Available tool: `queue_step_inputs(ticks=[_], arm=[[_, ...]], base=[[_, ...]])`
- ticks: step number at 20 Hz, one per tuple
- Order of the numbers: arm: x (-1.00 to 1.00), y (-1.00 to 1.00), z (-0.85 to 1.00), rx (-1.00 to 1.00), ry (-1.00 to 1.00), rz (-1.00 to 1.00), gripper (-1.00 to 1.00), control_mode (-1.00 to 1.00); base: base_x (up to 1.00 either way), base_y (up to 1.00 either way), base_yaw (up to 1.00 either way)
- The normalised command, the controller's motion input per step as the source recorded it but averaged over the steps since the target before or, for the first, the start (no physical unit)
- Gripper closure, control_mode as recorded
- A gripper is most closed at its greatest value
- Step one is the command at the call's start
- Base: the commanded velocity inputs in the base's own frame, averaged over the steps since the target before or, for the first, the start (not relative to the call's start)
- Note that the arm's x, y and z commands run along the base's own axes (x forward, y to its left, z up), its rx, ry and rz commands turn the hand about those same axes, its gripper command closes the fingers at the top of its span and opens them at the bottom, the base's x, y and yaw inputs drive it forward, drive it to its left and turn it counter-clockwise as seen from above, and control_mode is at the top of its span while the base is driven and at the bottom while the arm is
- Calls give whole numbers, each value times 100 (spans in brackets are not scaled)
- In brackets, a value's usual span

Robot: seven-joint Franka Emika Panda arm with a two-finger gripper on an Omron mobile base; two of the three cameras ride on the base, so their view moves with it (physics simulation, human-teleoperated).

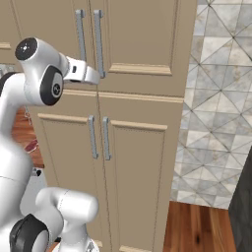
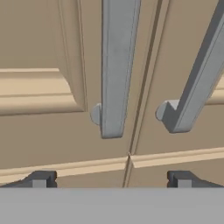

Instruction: Retrieve the tupperware from the cabinet, then place the raw meat into the tupperware to avoid contamination.

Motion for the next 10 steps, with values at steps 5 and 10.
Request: queue_step_inputs(ticks=[5, 10], arm=[[16, 0, 47, 0, -12, 0, -100, -100], [22, 0, 32, 0, -3, 0, -100, -100]], base=[[0, 0, 0], [0, 0, 0]])
